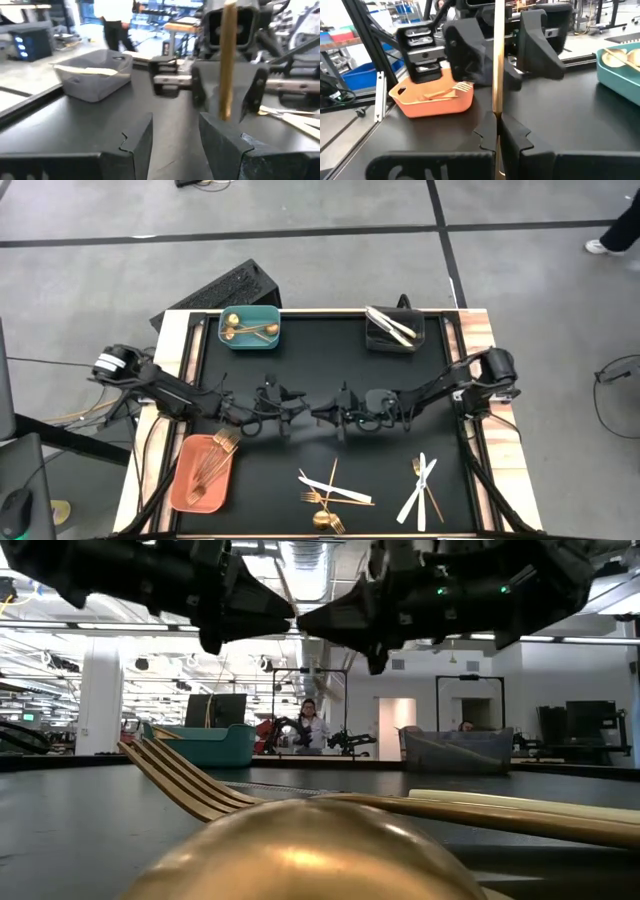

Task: Sort silverware by color (type)
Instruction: Put the gold fork into the orange bin

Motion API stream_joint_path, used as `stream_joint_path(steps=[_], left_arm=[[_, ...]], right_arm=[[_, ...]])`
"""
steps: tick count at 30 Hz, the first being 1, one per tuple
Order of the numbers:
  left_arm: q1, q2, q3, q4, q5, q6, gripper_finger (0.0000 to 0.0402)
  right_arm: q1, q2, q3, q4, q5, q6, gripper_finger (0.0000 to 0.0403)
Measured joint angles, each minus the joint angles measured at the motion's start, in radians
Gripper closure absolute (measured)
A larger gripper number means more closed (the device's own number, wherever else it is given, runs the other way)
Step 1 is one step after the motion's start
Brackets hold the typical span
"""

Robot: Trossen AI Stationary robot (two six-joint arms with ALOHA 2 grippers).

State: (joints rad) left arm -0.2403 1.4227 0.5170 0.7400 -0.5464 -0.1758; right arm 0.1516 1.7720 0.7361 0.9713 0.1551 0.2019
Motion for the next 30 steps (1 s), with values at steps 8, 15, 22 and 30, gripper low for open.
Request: stream_joint_path(steps=[8,15,22,30], left_arm=[[0.021,0.085,0.0,0.131,0.011,0.014,0.027],[0.016,0.024,0.001,0.028,-0.017,0.027,0.0363],[0.016,-0.104,0.001,-0.173,-0.024,-0.035,0.0362],[0.016,-0.154,0.001,-0.144,0.08,0.011,0.0284]], right_arm=[[0.0,0.084,0.072,0.007,-0.006,-0.002,0.0375],[-0.004,0.059,0.073,0.012,0.012,-0.05,0.0374],[-0.006,0.027,0.073,0.012,0.085,-0.117,0.0374],[-0.01,0.025,0.073,0.012,0.086,-0.122,0.0373]])
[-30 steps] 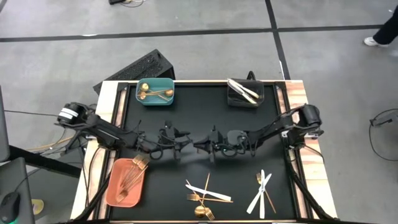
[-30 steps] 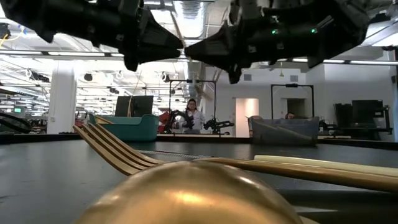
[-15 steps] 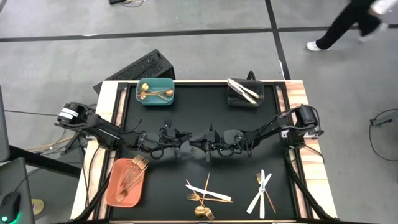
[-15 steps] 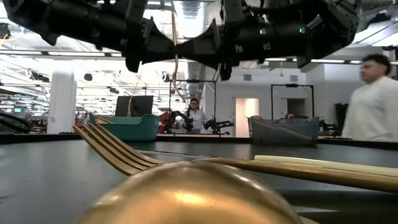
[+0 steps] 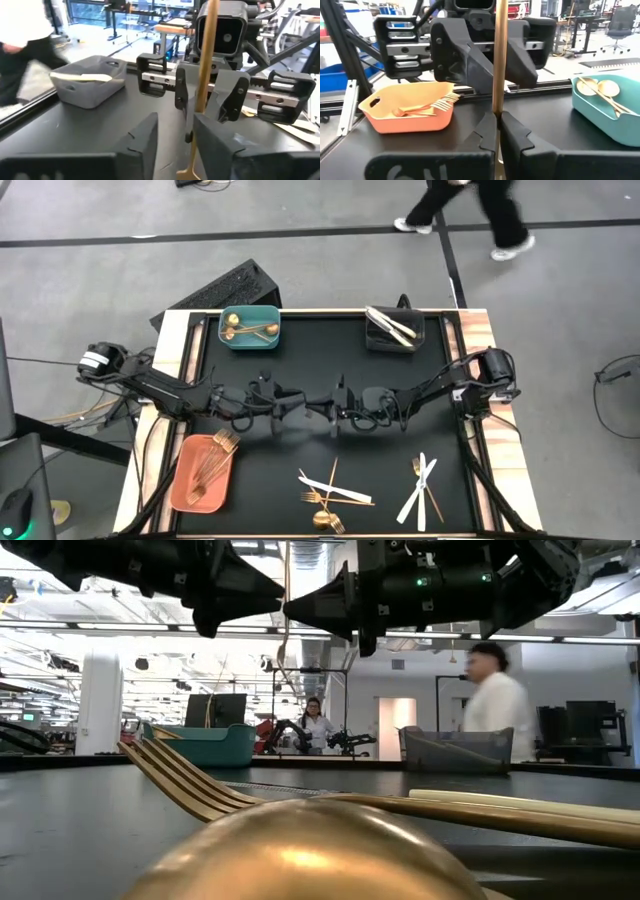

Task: Sort silverware by color (type)
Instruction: Put the gold fork into the orange bin

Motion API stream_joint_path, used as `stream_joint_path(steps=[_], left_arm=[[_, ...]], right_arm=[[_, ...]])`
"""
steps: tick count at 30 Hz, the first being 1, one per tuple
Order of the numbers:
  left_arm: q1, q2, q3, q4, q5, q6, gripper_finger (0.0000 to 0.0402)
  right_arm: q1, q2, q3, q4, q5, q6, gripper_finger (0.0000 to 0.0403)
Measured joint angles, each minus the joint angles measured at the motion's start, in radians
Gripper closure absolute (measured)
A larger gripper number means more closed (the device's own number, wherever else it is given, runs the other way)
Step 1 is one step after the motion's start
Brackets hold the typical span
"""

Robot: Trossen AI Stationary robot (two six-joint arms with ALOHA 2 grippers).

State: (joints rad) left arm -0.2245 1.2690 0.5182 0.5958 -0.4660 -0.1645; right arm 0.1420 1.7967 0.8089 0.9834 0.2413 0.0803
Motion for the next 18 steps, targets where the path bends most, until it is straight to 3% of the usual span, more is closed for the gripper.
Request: stream_joint_path(steps=[6,13,18], left_arm=[[0.004,0.008,0.0,0.003,0.015,0.004,0.0239],[0.003,0.008,0.0,-0.001,0.172,0.066,0.0235],[0.003,0.008,0.0,-0.002,0.104,0.064,0.0235]], right_arm=[[0.0,0.0,0.0,-0.007,-0.003,-0.002,0.0373],[-0.002,0.0,0.0,-0.006,0.031,0.024,0.0373],[-0.007,0.0,0.0,-0.006,0.027,0.024,0.0373]])
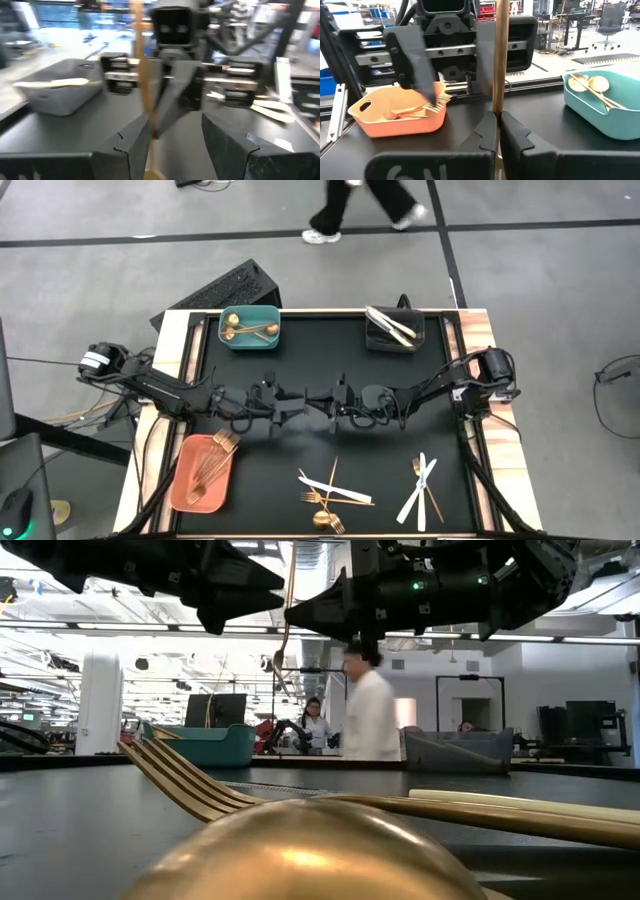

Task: Sort silverware by color (type)
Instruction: Put the gold fork into the orange bin

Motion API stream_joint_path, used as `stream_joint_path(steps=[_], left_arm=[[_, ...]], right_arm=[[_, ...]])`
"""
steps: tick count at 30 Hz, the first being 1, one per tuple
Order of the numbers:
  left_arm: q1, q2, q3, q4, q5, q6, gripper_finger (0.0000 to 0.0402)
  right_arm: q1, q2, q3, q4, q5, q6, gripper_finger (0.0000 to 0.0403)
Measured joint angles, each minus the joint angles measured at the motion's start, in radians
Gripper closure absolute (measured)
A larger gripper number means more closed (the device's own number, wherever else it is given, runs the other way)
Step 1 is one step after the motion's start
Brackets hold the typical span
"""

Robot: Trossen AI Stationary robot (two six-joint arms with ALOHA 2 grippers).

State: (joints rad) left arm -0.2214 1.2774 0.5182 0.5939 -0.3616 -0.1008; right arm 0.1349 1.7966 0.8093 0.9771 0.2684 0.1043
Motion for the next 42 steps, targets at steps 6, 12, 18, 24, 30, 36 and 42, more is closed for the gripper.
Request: stream_joint_path(steps=[6,12,18,24,30,36,42], left_arm=[[0.007,0.0,0.0,0.009,-0.065,0.011,0.0235],[0.028,0.0,0.0,0.057,0.058,0.01,0.0253],[0.048,0.0,0.0,0.081,0.102,-0.007,0.0314],[0.047,0.001,0.0,0.096,0.108,0.002,0.0392],[0.048,-0.001,0.001,0.07,0.098,0.01,0.0397],[-0.002,-0.074,0.036,-0.247,0.072,-0.007,0.0399],[-0.09,-0.176,0.166,-0.804,-0.073,-0.161,0.0401]], right_arm=[[0.0,0.0,0.0,-0.003,-0.067,-0.032,0.037],[0.0,0.0,0.0,-0.005,-0.091,-0.045,0.0369],[0.006,0.0,0.0,-0.003,-0.091,-0.105,0.0368],[0.012,0.0,0.0,-0.002,-0.132,-0.101,0.0368],[0.01,0.0,0.0,-0.009,-0.082,-0.051,0.0354],[-0.002,0.001,0.0,-0.039,-0.008,0.084,0.0324],[-0.028,0.0,0.0,-0.072,0.004,0.116,0.0308]])
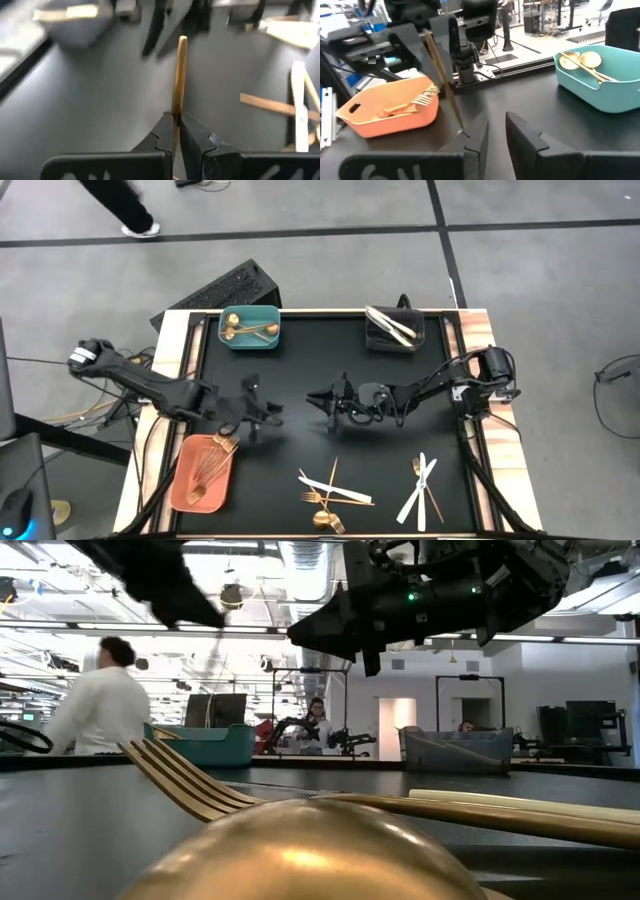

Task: Sort silverware by color (type)
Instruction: Put the gold fork into the orange bin

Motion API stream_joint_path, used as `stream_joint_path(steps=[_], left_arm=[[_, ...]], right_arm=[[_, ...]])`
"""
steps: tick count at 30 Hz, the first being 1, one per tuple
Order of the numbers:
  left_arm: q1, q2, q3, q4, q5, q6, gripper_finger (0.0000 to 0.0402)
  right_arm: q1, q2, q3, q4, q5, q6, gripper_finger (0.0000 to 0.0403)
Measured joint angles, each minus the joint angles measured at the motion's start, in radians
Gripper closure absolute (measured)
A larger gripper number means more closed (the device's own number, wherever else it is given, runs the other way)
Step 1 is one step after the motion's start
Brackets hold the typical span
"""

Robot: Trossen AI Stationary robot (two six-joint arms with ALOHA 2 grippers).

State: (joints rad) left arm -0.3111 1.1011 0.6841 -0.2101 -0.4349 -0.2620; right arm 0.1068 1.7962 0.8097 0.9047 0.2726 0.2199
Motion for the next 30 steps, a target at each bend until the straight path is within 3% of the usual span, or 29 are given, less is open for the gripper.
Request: stream_joint_path(steps=[4,10,16,22,30], left_arm=[[-0.075,-0.043,0.088,-0.26,0.022,-0.066,0.0401],[-0.148,-0.033,0.301,-0.598,0.142,-0.141,0.0401],[-0.171,-0.024,0.468,-0.846,0.188,-0.447,0.0401],[-0.231,-0.024,0.402,-0.984,0.202,-0.764,0.0401],[-0.361,-0.026,0.199,-0.909,0.204,-1.105,0.0381]], right_arm=[[-0.006,0.0,0.0,-0.007,-0.001,0.02,0.0307],[-0.027,0.0,0.0,-0.03,-0.001,0.042,0.0307],[-0.038,0.0,0.0,-0.036,-0.003,0.074,0.0307],[-0.034,0.0,0.0,-0.106,-0.011,0.079,0.0307],[-0.036,0.0,0.0,-0.134,-0.011,0.079,0.0307]])
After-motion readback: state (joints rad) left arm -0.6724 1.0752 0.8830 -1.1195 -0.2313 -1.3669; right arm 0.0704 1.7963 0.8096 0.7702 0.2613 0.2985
